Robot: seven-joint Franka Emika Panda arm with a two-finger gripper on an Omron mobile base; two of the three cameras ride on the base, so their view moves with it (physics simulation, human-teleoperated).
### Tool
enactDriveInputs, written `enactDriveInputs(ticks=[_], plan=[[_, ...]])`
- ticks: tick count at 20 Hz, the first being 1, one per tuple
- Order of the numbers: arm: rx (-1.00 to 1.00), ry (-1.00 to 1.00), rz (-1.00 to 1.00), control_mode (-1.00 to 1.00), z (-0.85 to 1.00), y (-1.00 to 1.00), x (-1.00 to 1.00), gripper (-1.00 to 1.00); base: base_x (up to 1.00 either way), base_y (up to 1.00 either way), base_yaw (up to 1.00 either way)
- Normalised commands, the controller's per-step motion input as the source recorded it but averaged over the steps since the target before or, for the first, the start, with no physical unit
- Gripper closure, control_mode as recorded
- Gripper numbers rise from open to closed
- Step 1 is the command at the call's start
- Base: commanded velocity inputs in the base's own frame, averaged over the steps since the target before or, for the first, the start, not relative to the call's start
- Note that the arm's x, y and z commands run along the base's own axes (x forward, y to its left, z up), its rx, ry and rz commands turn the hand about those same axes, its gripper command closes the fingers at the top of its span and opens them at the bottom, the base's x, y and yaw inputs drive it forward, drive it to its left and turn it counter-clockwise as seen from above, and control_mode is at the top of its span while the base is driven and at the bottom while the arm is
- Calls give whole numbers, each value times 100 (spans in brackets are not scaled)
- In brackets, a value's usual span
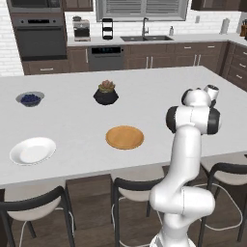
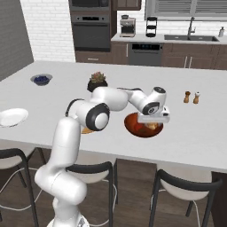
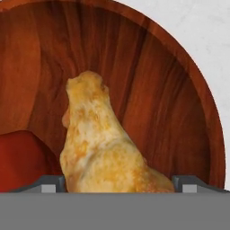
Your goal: Pick the chicken drumstick and bell pepper from their plates and place them in the bowl. Then put the bowl in the fridge.
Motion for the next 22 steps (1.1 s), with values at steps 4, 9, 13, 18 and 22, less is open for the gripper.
enactDriveInputs(ticks=[4,9,13,18,22], plan=[[-1,0,0,-100,-11,0,0,100,0,0,0],[-1,0,0,-100,-1,0,0,-100,0,0,0],[-4,0,0,-100,0,3,-3,-100,0,0,0],[-5,-1,0,-100,2,11,-19,-100,0,0,0],[-11,-1,0,-100,14,35,-18,-100,0,0,0]])
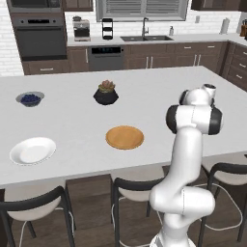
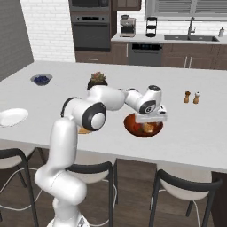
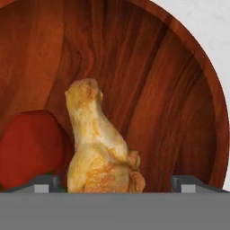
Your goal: Pick the chicken drumstick and bell pepper from their plates and place them in the bowl. Then put the bowl in the fridge.
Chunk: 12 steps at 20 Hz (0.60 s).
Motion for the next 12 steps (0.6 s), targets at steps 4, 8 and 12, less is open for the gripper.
enactDriveInputs(ticks=[4,8,12], plan=[[-9,-1,0,-100,37,40,-32,-100,0,0,0],[-6,-2,0,-100,35,61,-52,-100,0,0,0],[-5,-1,0,-100,12,72,-59,-100,0,0,0]])
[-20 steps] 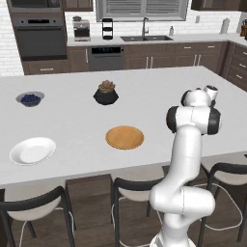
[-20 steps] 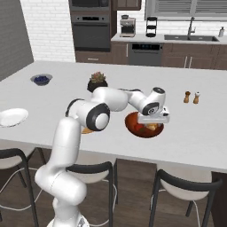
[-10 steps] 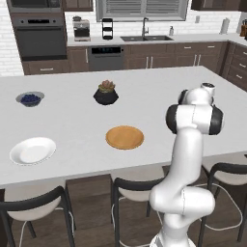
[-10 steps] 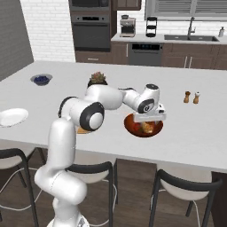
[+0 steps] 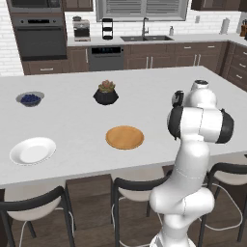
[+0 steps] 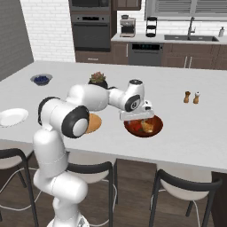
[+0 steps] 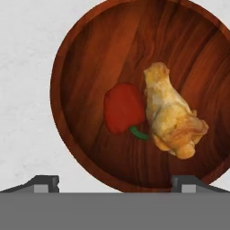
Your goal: Pick the chicken drumstick and bell pepper from their plates and place them in the bowl. Then put the bowl in the fridge.
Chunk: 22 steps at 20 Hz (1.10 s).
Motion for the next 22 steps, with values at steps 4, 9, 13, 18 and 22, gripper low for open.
enactDriveInputs(ticks=[4,9,13,18,22], plan=[[-9,-2,0,-100,0,47,-41,-100,0,0,0],[-11,-2,0,-100,0,36,-3,-100,0,0,0],[-6,1,0,-100,0,0,48,-100,0,0,0],[-3,4,0,-100,-3,0,47,-100,0,0,0],[0,2,0,-100,-15,0,36,-100,0,0,0]])
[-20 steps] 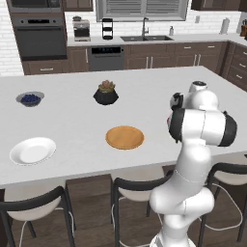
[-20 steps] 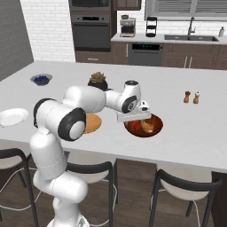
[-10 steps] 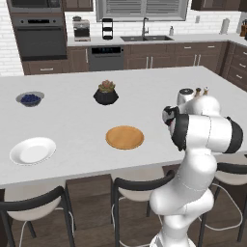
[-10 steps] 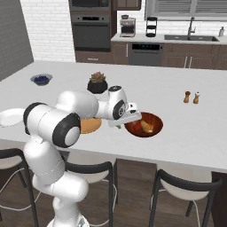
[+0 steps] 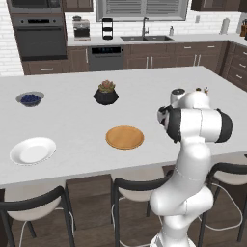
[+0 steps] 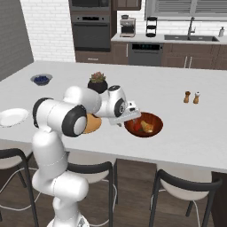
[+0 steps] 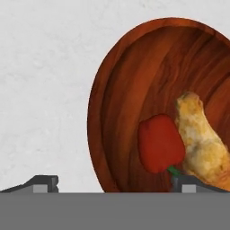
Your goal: Pick the chicken drumstick and bell pepper from their plates and place them in the bowl. Then put the bowl in the fridge.
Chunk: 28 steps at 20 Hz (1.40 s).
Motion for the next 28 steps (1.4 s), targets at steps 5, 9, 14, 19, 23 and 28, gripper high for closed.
enactDriveInputs(ticks=[5,9,14,19,23,28], plan=[[0,0,0,-100,-20,0,9,-100,0,0,0],[0,0,0,-100,-27,-5,0,-100,0,0,0],[0,0,0,-100,-21,-14,5,-100,0,0,0],[0,0,0,-100,-21,-9,1,-100,0,0,0],[0,0,0,-100,-20,-1,3,-100,0,0,0],[0,0,0,-100,-16,0,7,100,0,0,0]])
